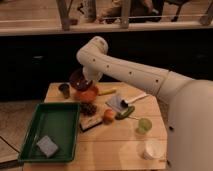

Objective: Stack bowls into tray

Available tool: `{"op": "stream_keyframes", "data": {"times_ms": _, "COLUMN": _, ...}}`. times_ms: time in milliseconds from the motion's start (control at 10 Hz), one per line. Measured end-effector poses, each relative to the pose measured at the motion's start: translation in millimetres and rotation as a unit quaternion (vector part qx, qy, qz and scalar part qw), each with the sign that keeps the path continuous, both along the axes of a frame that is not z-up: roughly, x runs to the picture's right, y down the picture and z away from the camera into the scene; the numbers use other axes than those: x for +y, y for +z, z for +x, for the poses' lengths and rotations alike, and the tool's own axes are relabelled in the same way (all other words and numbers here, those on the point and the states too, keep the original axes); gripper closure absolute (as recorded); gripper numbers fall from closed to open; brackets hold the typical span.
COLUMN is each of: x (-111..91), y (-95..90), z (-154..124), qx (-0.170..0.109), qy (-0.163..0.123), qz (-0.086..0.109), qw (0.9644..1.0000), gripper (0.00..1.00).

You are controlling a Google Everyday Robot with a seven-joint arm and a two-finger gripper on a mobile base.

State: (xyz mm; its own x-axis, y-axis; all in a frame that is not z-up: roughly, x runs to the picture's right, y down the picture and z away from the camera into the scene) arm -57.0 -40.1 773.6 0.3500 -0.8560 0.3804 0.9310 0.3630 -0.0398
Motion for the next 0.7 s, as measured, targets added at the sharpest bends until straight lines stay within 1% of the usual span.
{"op": "stream_keyframes", "data": {"times_ms": 700, "x": 9, "y": 40.5, "z": 5, "qx": -0.033, "qy": 0.022, "qz": -0.014, "qw": 0.9991, "gripper": 0.97}}
